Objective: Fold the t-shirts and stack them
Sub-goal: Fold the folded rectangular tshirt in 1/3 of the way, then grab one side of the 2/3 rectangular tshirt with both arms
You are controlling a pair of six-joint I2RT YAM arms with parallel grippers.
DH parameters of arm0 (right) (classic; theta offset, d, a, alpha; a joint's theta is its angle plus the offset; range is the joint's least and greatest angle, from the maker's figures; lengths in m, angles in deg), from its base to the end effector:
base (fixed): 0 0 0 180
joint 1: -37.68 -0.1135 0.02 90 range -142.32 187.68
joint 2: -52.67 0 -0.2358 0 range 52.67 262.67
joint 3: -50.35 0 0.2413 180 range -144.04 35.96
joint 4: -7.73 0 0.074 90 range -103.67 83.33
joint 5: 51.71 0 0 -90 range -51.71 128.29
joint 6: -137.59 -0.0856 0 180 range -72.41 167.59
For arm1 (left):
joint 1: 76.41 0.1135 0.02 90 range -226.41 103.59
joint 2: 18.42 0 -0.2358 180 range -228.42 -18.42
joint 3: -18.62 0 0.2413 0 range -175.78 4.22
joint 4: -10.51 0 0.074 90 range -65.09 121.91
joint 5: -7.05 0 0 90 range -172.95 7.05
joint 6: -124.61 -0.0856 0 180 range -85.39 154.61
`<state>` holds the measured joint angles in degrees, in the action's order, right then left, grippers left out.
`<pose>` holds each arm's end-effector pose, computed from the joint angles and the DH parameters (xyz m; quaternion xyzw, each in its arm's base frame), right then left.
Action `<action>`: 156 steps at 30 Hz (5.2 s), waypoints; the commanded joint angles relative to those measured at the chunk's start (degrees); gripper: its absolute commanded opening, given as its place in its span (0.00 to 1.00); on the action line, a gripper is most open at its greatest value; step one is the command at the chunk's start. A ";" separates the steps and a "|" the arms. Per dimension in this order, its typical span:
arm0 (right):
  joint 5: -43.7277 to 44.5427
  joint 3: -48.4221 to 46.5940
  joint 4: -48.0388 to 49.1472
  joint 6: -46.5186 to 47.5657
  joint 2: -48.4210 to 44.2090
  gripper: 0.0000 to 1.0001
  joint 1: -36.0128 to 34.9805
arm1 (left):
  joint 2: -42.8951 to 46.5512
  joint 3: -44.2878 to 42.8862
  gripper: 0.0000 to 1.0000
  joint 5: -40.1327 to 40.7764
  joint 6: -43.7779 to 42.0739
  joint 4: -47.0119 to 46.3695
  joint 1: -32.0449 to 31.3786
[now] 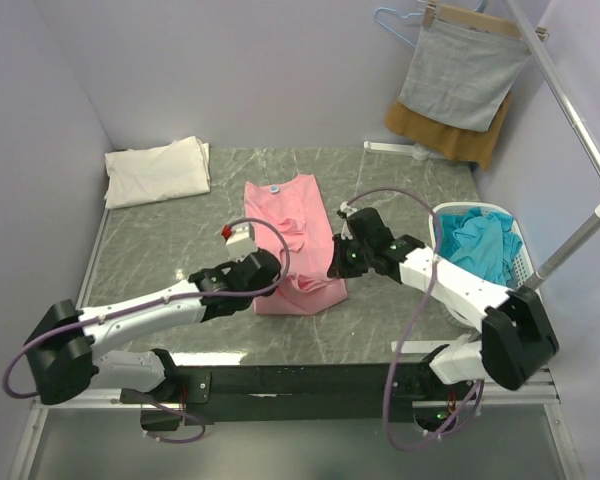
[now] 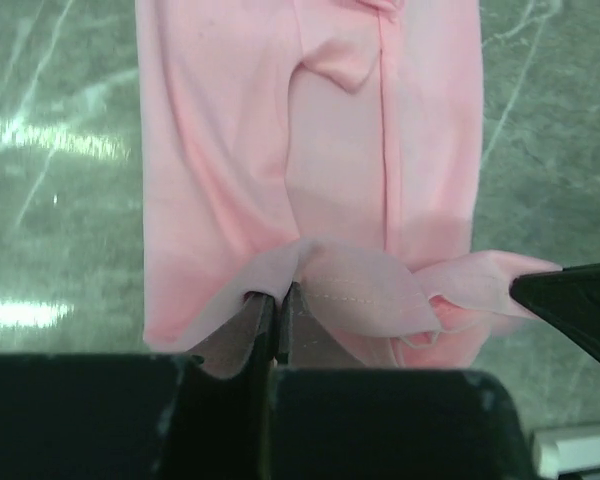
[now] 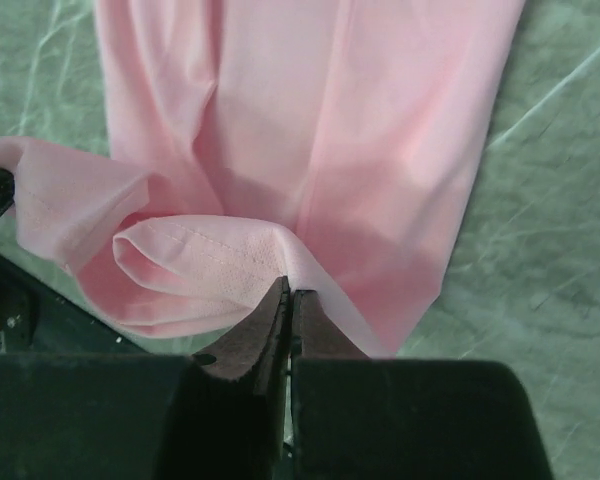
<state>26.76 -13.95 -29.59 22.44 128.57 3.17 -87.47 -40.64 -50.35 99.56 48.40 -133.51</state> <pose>0.2397 0.1856 0.1747 -0.1111 0.9257 0.2552 0.2560 0.1864 -0.2032 0.1846 -0.1623 0.8861 -0.1763 0.3968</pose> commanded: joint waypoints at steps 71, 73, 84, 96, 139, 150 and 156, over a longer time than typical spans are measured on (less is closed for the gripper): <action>-2.63 -30.77 0.07 11.52 37.57 0.69 9.37 | -21.99 -1.72 0.99 -10.72 -17.66 -26.21 25.28; -1.74 -30.77 0.06 11.87 37.66 0.69 9.45 | -22.26 -1.46 0.99 -10.37 -17.49 -26.39 25.37; -4.73 -31.04 -0.02 11.96 39.06 0.61 9.45 | -25.16 -0.84 0.99 -13.43 -18.19 -30.42 26.07; -6.05 -29.46 0.86 11.87 36.96 0.08 9.54 | -23.32 -0.66 0.83 -13.35 -18.19 -30.17 26.08; -4.10 -7.50 4.45 5.55 15.60 0.91 12.61 | -4.08 14.43 0.99 -17.11 -12.83 -23.04 25.99; -15.36 1.21 8.15 5.20 13.40 0.86 13.67 | 9.11 24.20 0.98 -24.33 -10.99 -28.74 23.61; -18.44 6.22 10.79 3.61 12.26 0.84 13.58 | 11.84 29.56 0.81 -27.68 -7.74 -33.68 21.77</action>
<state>11.22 -10.46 -21.28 27.06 143.52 16.57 -77.31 -13.67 -74.81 88.79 19.96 -110.25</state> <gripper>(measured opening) 0.848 0.845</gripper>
